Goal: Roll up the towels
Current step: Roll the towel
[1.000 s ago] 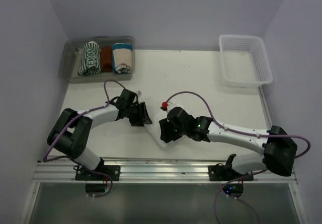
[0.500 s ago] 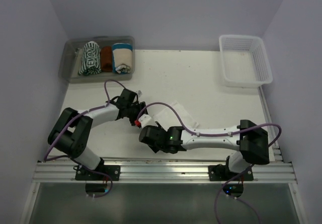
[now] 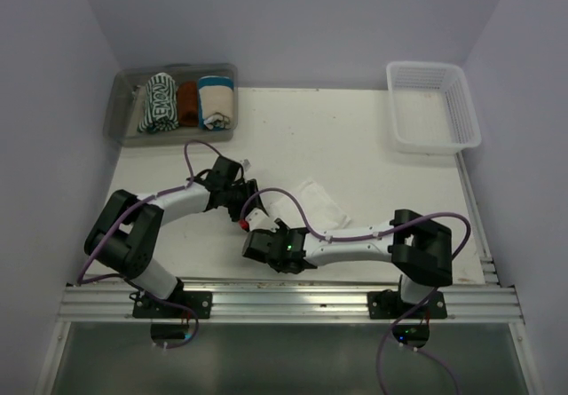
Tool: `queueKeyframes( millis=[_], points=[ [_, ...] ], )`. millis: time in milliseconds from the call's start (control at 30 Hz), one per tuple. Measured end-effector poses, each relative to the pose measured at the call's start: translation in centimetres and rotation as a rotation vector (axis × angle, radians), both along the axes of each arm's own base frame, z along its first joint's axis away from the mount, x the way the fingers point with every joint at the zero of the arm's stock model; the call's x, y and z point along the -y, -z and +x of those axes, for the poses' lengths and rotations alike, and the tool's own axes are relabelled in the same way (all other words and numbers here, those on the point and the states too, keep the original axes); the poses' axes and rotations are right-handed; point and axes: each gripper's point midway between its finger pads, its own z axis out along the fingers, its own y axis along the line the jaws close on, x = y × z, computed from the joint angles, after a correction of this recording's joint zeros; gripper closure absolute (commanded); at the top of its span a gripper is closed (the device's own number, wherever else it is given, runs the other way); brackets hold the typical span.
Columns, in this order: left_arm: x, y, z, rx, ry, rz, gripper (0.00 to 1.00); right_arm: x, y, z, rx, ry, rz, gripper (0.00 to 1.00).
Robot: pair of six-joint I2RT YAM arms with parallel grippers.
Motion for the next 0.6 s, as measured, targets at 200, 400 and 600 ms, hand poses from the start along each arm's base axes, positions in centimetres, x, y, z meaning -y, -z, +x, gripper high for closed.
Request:
queueKeyframes(
  millis=[200,400,600],
  points=[
    [0.0,-0.2,0.0,-0.002,0.005,0.004,0.46,0.7,1.4,0.4,0.009,0.023,-0.018,0.65],
    [-0.2,-1.3,0.1,0.015,0.015,0.014,0.42,0.8,1.5,0.8,-0.047,0.052,0.092,0.92],
    [-0.4,-4.9,1.3,0.107,0.007,0.013,0.38,0.9,1.3,0.9,-0.183,0.057,0.269,1.0]
  ],
)
